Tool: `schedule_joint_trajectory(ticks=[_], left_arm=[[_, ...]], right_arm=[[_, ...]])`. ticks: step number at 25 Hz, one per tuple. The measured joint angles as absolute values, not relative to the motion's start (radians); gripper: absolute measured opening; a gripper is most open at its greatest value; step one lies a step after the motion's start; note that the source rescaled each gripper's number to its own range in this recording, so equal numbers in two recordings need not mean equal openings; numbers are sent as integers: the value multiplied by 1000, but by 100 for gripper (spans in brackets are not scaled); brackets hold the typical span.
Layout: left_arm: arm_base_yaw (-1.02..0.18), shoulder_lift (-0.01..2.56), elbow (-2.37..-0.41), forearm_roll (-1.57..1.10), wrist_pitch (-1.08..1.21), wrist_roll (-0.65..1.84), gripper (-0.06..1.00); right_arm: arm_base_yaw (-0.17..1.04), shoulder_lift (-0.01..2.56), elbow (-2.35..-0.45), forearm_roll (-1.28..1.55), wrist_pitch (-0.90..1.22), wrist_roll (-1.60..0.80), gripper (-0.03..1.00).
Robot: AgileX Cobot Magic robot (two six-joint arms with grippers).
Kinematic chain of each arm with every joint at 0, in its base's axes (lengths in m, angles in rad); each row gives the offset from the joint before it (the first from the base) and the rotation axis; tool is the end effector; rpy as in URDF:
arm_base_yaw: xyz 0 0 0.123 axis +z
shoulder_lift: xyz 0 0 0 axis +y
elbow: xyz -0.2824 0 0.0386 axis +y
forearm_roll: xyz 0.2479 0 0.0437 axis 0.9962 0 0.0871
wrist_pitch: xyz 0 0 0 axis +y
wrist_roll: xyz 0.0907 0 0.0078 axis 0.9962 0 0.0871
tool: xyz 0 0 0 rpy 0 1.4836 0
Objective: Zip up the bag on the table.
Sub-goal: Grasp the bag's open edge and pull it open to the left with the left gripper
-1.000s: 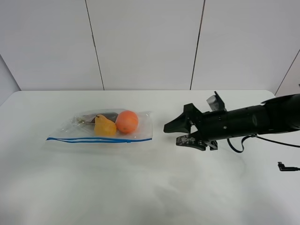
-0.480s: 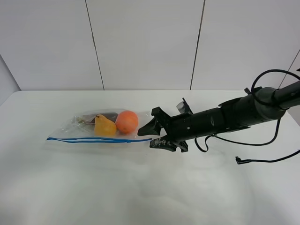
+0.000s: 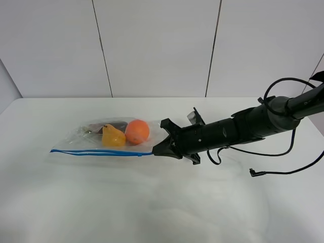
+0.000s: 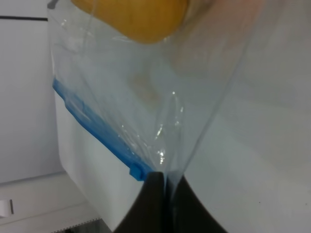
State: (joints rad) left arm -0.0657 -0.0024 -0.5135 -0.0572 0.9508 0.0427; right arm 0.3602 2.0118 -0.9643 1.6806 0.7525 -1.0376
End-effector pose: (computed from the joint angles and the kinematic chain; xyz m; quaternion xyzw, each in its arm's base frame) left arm -0.0032 -0.0040 0.2902 0.0441 0.8172 -0.0352 0.5735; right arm 0.3158 0.1851 0.1186 0.0146 0.8817 0.4583 0.1113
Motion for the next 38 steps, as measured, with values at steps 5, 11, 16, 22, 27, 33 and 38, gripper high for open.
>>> schedule_joint_trajectory(ticks=[5, 11, 16, 22, 27, 33, 38], left_arm=[[-66, -2, -513, -57, 951, 43, 100], [-66, 3, -513, -57, 951, 43, 100], [-66, 86, -513, -57, 919, 43, 100], [-66, 300, -513, -57, 791, 114, 100], [-66, 507, -513, -57, 648, 149, 100], [-66, 723, -513, -75, 500, 151, 100], [-133, 812, -513, -141, 475, 172, 100]], right_arm=[[360, 2017, -964, 1696, 753, -1041, 0], [360, 2018, -964, 1708, 753, -1041, 0], [360, 2018, -964, 1708, 769, -1041, 0], [360, 2018, -964, 1708, 776, -1041, 0], [360, 2018, -964, 1708, 784, -1047, 0], [360, 2018, -964, 1697, 793, -1056, 0], [360, 2018, -964, 1693, 798, -1056, 0]])
